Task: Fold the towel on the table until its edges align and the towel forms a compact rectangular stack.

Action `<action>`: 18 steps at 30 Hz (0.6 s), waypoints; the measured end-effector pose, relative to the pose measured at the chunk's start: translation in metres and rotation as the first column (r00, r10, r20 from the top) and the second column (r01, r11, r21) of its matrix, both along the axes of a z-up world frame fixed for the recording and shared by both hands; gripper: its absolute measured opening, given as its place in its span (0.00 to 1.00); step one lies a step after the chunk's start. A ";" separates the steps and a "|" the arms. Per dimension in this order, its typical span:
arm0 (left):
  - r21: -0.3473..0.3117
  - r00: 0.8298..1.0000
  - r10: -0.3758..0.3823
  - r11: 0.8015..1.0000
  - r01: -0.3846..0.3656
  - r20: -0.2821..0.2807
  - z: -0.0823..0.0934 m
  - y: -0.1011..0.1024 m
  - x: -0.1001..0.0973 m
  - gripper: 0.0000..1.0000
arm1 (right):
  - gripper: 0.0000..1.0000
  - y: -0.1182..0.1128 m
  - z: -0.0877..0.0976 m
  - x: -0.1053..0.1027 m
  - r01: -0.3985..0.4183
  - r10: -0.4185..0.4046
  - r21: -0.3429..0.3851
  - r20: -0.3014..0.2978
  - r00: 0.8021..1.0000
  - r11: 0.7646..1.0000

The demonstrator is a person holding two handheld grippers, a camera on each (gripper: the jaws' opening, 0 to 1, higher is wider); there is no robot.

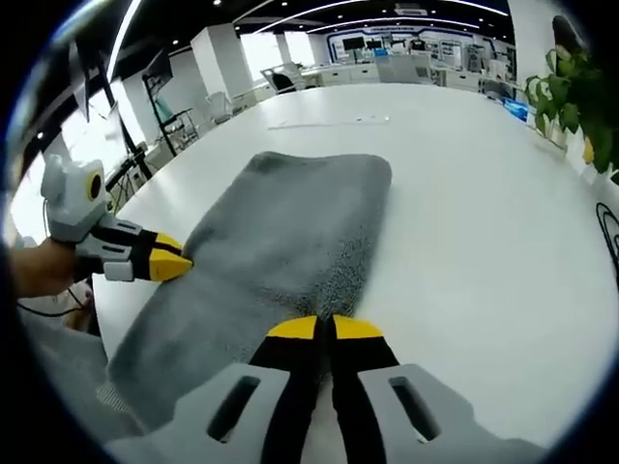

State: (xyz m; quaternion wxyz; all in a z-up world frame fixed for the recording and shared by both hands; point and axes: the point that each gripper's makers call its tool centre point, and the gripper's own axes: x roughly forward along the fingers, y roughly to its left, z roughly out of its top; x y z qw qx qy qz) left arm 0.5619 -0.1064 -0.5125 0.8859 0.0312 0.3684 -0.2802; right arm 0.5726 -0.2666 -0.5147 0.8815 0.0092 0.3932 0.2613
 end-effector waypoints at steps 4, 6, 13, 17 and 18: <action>-0.005 1.000 -0.012 1.000 0.012 0.011 0.010 0.000 -0.004 0.16 | 0.03 0.001 0.006 0.003 0.000 -0.001 0.024 0.022 1.000 1.000; -0.005 1.000 -0.022 1.000 0.022 0.019 0.011 0.001 -0.005 0.19 | 0.04 0.002 0.016 -0.001 -0.018 0.017 0.025 0.044 0.999 1.000; 0.023 0.991 -0.109 0.994 0.108 0.081 0.036 -0.003 -0.020 0.26 | 0.06 -0.002 0.030 -0.015 -0.087 0.087 -0.007 0.083 0.993 0.996; 0.058 0.978 -0.186 0.982 0.181 0.091 0.039 -0.007 -0.034 0.30 | 0.12 0.000 0.034 -0.025 -0.146 0.147 -0.021 0.095 0.984 0.989; 0.080 0.971 -0.218 0.974 0.210 0.097 0.043 -0.010 -0.039 0.30 | 0.14 0.001 0.035 -0.028 -0.161 0.163 -0.029 0.097 0.982 0.987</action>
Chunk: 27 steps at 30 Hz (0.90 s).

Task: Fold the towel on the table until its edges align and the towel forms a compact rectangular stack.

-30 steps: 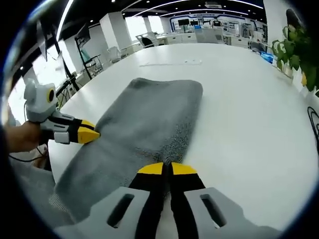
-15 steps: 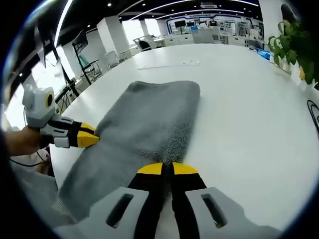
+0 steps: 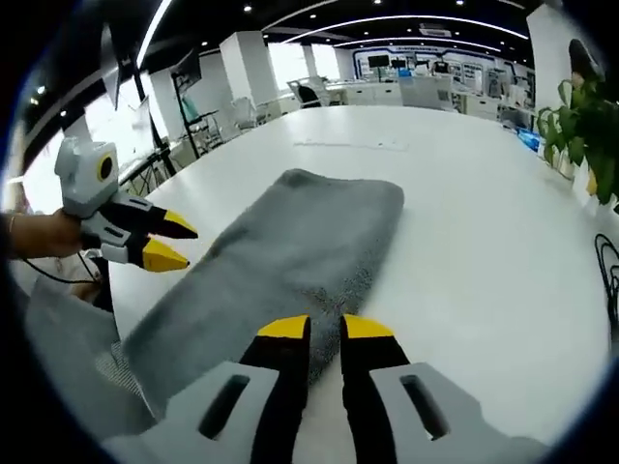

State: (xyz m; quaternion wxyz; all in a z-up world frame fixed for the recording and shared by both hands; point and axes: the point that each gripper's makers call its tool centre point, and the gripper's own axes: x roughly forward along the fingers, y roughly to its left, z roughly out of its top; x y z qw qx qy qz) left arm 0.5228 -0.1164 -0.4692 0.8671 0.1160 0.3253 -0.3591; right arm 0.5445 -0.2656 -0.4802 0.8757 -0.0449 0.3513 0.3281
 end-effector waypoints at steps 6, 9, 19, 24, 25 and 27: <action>0.045 0.991 -0.130 0.991 0.129 0.029 -0.001 -0.012 -0.020 0.34 | 0.17 0.005 0.006 -0.017 -0.096 0.098 -0.047 0.044 0.994 0.994; 0.056 0.981 -0.193 0.980 0.191 0.030 0.001 -0.022 -0.031 0.36 | 0.17 0.009 0.011 -0.028 -0.130 0.133 -0.054 0.048 0.990 0.990; 0.068 0.929 -0.371 0.927 0.369 0.009 0.001 -0.051 -0.073 0.39 | 0.18 0.018 0.003 -0.070 -0.254 0.258 -0.096 0.034 0.965 0.962; 0.110 0.903 -0.430 0.897 0.429 -0.013 -0.006 -0.056 -0.094 0.41 | 0.19 0.027 0.001 -0.095 -0.355 0.364 -0.153 0.040 0.930 0.922; 0.119 0.900 -0.436 0.893 0.435 -0.016 -0.008 -0.056 -0.097 0.41 | 0.19 0.028 -0.001 -0.098 -0.374 0.384 -0.161 0.036 0.923 0.913; 0.118 0.895 -0.446 0.888 0.445 -0.022 -0.010 -0.057 -0.101 0.42 | 0.19 0.032 -0.003 -0.105 -0.403 0.415 -0.176 0.032 0.909 0.898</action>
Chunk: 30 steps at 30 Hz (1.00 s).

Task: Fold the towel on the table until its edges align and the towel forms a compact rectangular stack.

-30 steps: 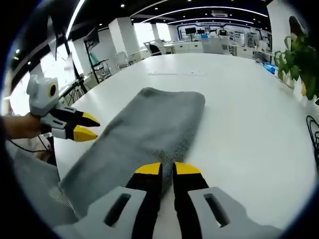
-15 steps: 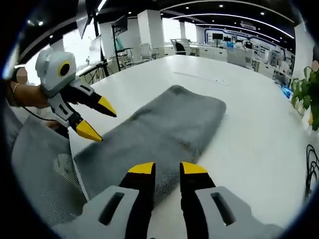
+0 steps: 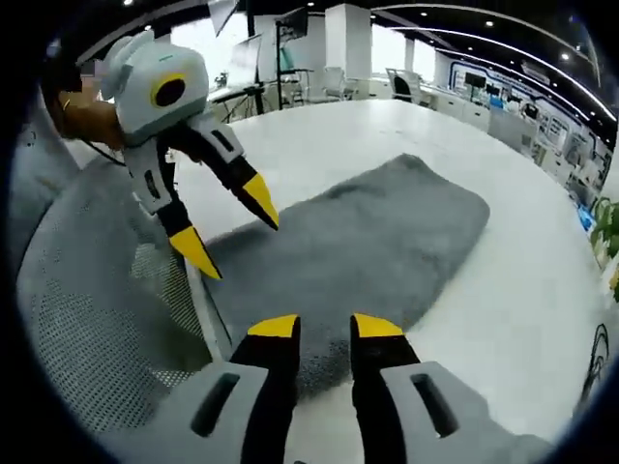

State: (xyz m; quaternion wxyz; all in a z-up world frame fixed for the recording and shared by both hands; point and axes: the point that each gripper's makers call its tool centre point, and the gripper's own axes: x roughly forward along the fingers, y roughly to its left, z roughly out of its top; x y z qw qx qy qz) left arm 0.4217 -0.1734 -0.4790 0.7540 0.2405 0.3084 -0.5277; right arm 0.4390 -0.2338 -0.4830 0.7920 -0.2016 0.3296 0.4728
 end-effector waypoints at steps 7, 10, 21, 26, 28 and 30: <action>0.034 0.996 -0.084 0.996 0.084 -0.008 -0.005 -0.007 -0.022 0.43 | 0.19 0.011 -0.003 -0.027 -0.049 0.049 0.014 -0.038 0.998 0.999; 0.036 0.994 -0.105 0.994 0.105 -0.026 -0.012 -0.008 -0.027 0.43 | 0.19 0.015 -0.006 -0.037 -0.095 0.095 -0.008 -0.031 0.995 0.995; 0.046 0.991 -0.112 0.992 0.115 -0.075 -0.027 -0.011 -0.031 0.41 | 0.19 0.016 -0.022 -0.055 -0.190 0.189 -0.094 -0.028 0.982 0.977; 0.025 0.992 -0.074 0.997 0.077 -0.105 -0.031 -0.012 -0.028 0.40 | 0.20 0.014 -0.027 -0.056 -0.204 0.202 -0.104 -0.034 0.979 0.973; 0.024 0.992 -0.068 0.997 0.071 -0.103 -0.029 -0.013 -0.028 0.38 | 0.20 0.014 -0.029 -0.055 -0.209 0.206 -0.110 -0.039 0.978 0.972; 0.033 0.993 -0.070 0.997 0.073 -0.092 -0.033 -0.011 -0.025 0.36 | 0.20 0.015 -0.033 -0.053 -0.208 0.205 -0.113 -0.037 0.978 0.972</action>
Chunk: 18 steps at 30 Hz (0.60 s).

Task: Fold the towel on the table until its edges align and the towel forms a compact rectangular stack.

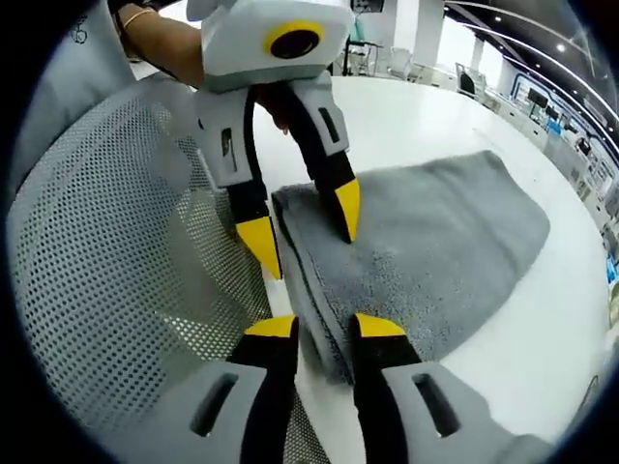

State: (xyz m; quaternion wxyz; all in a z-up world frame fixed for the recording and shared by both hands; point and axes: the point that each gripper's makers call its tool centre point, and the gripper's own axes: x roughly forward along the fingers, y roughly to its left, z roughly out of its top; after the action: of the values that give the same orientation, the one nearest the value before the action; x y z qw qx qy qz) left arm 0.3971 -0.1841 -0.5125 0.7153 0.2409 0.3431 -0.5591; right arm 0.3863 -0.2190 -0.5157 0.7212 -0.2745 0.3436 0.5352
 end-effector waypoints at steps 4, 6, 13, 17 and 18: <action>-0.002 1.000 0.005 1.000 -0.005 -0.001 0.003 -0.001 -0.002 0.35 | 0.17 -0.001 -0.002 0.001 -0.020 0.021 -0.032 0.021 1.000 0.999; -0.007 1.000 0.012 1.000 -0.012 -0.004 -0.001 0.000 0.001 0.35 | 0.18 -0.001 -0.003 0.000 -0.057 0.060 -0.066 0.034 0.998 0.996; -0.029 0.999 0.043 0.999 -0.044 -0.019 0.000 0.000 0.003 0.33 | 0.17 0.000 -0.004 0.000 -0.078 0.084 -0.080 0.073 0.994 0.994; -0.048 0.997 0.071 0.996 -0.073 -0.029 0.001 -0.001 0.004 0.31 | 0.16 0.001 -0.005 0.001 -0.076 0.087 -0.122 0.088 0.992 0.990; -0.049 0.997 0.074 0.996 -0.075 -0.028 0.000 0.000 0.005 0.31 | 0.16 0.001 -0.005 0.002 -0.081 0.093 -0.130 0.090 0.992 0.988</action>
State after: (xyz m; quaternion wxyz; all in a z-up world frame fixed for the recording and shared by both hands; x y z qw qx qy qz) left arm 0.4025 -0.1841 -0.5123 0.7370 0.2025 0.3470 -0.5435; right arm 0.3881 -0.2176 -0.5209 0.6941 -0.3593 0.3295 0.5297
